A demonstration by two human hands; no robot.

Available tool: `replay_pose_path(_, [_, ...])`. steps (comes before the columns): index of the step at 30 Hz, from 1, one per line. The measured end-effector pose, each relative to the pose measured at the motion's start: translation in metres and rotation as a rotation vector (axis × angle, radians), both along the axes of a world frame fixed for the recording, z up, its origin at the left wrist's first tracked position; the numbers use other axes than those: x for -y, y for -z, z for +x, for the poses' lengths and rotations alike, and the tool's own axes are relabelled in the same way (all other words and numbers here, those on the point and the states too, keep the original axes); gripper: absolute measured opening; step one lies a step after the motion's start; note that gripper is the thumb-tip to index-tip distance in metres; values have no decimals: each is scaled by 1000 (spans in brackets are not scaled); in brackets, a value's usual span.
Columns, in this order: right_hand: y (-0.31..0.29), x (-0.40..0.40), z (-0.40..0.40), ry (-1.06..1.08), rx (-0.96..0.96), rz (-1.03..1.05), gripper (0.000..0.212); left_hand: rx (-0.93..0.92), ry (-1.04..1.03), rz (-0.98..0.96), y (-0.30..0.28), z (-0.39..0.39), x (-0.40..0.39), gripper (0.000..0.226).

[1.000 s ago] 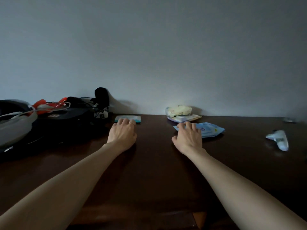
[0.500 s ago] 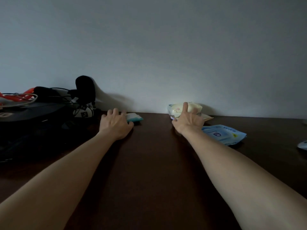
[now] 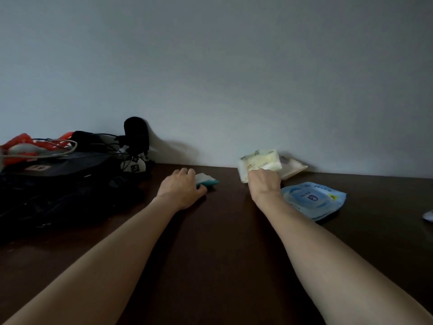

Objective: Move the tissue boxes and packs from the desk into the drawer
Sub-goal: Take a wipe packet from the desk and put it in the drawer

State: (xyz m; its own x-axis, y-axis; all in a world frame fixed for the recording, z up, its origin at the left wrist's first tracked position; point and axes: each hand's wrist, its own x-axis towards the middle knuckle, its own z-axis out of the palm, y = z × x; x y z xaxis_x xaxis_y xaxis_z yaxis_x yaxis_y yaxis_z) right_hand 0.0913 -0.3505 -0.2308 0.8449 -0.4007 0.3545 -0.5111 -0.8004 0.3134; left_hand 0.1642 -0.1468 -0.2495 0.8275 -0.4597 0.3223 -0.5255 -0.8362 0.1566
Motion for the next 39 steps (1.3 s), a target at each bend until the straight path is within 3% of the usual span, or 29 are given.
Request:
replay_pose_path(3, [-4, -26, -32, -94, -37, -34, 30, -35, 68, -5, 0, -35, -14, 59])
replay_pose_path(7, [-10, -61, -97, -220, -14, 97, 21, -36, 93, -14, 2, -89, -42, 59])
replay_pose_path(12, [0, -107, -194, -308, 229, 349, 19, 14, 89, -94, 1, -158, -85, 74])
replay_pose_path(16, [13, -143, -267, -342, 493, 537, 15, 104, 143, -183, 0, -226, -114, 58])
replay_pose_path(19, [24, -179, -315, -378, 654, 697, 21, 113, 172, -68, 5, -283, -131, 73])
replay_pose_path(21, [42, -202, -344, -499, 686, 655, 19, 235, 173, 116, 16, -321, -142, 86])
replay_pose_path(22, [52, -211, -358, -544, 705, 633, 18, 294, 174, 212, 23, -337, -147, 84])
replay_pose_path(24, [74, -217, -382, -590, 765, 660, 14, 391, 174, 276, 34, -358, -160, 55])
replay_pose_path(25, [85, -216, -392, -590, 798, 688, 13, 427, 169, 229, 39, -367, -167, 41])
replay_pose_path(27, [104, -207, -407, -561, 823, 726, 16, 448, 189, 88, 52, -383, -179, 38])
replay_pose_path(30, [137, -186, -424, -517, 787, 741, 19, 372, 305, -4, 98, -410, -192, 55])
replay_pose_path(33, [179, -162, -435, -461, 653, 735, 15, 163, 266, -71, 162, -420, -201, 69])
replay_pose_path(36, [216, -150, -439, -354, 433, 798, 6, -39, 174, -113, 229, -420, -209, 63])
replay_pose_path(39, [253, -148, -439, -233, 212, 892, 14, -233, 92, -125, 286, -425, -216, 53])
